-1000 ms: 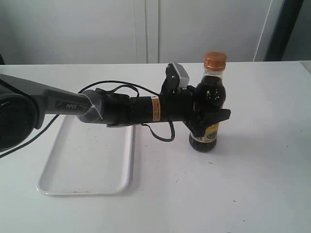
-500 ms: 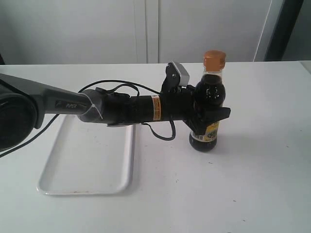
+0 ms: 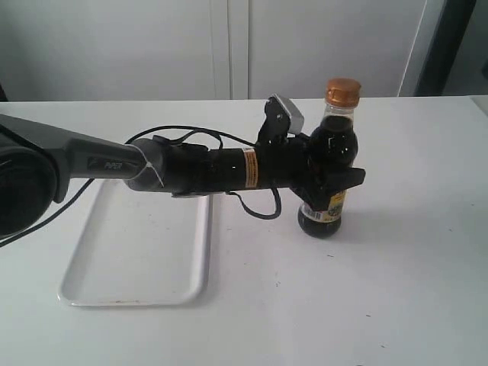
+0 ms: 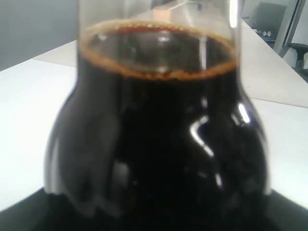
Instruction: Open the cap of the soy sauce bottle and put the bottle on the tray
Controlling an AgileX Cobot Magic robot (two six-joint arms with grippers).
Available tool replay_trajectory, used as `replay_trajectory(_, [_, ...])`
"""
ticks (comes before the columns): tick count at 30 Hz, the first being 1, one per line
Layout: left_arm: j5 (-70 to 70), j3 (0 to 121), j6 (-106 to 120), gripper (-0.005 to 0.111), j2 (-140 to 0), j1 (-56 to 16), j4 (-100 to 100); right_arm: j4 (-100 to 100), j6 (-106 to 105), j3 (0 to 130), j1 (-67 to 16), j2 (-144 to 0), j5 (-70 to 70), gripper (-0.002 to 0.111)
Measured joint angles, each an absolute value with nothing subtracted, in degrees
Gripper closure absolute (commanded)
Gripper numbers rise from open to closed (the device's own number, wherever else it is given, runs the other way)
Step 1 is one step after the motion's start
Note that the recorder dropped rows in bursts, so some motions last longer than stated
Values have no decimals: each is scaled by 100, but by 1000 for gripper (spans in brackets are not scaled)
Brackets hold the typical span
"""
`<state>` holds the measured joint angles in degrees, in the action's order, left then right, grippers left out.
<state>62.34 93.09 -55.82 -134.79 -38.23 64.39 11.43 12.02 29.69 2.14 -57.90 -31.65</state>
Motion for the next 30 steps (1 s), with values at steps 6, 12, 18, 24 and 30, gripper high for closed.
replay_trajectory(6, [6226, 9309, -5582, 106, -13479, -3823, 6439, 1143, 995, 2992, 214, -6438, -3576, 108])
replay_trajectory(12, [6212, 9309, -5582, 106, -13479, -3828, 6439, 924, 586, 3006, 102, -7176, -3944, 108])
replay_trajectory(18, [6212, 9309, -5582, 106, -13479, -3828, 6439, 298, -138, 3006, -181, -7845, -4084, 108])
replay_trajectory(24, [6172, 9309, -5582, 106, -13479, -3837, 6439, 101, -644, 3006, -327, -8352, -4456, 108])
replay_trajectory(30, [6093, 9309, -5582, 106, -13457, -3851, 6439, -260, -1474, 3006, -603, -8892, -4997, 108])
